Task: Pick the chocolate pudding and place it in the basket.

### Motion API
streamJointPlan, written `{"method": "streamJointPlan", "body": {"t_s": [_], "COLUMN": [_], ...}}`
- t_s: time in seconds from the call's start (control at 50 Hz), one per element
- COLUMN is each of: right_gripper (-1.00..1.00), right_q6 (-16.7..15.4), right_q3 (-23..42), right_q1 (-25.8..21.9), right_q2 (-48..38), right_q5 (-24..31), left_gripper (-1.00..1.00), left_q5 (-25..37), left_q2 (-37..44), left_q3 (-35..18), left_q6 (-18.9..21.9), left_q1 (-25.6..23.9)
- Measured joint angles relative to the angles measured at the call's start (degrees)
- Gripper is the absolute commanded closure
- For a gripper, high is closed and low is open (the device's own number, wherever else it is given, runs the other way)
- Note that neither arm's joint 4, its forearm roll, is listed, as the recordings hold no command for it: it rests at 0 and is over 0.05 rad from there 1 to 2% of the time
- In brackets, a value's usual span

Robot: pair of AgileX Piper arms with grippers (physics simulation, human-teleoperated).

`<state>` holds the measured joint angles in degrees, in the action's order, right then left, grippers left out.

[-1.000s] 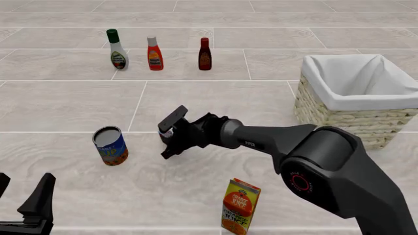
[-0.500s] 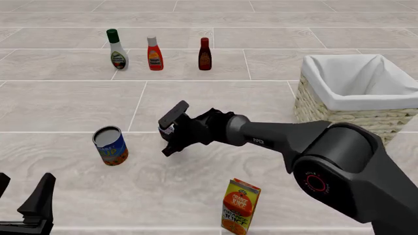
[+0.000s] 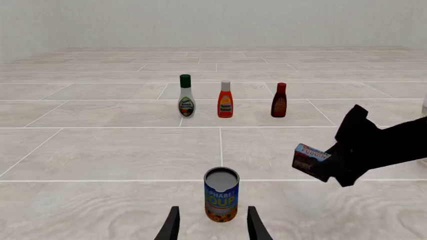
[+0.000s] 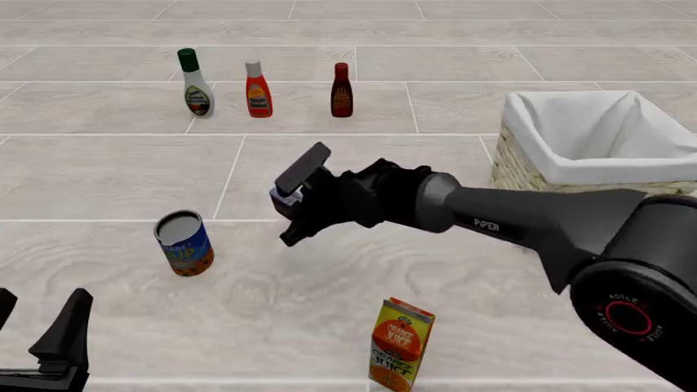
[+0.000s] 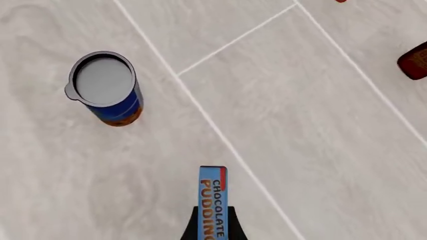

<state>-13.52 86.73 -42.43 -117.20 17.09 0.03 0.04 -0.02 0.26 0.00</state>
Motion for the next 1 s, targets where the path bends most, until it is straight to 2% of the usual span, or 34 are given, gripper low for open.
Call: {"method": "streamJointPlan", "body": {"t_s": [0.4,1.0], "right_gripper": [1.00,1.00], "right_q6": [-2.05,-3.80], "right_q3": [-6.23,-11.44], "right_q1": [3.32,7.79], "right_q2": [10.14,22.95], "right_q5": [-0.79,2.46], "left_gripper": [-1.00,-1.00], "left_q5": [0.00,0.00], "left_q2": [0.00,0.00], "left_q3": [0.00,0.00], "left_q6": [0.00,0.00], "left_q1": [0.00,0.00]}}
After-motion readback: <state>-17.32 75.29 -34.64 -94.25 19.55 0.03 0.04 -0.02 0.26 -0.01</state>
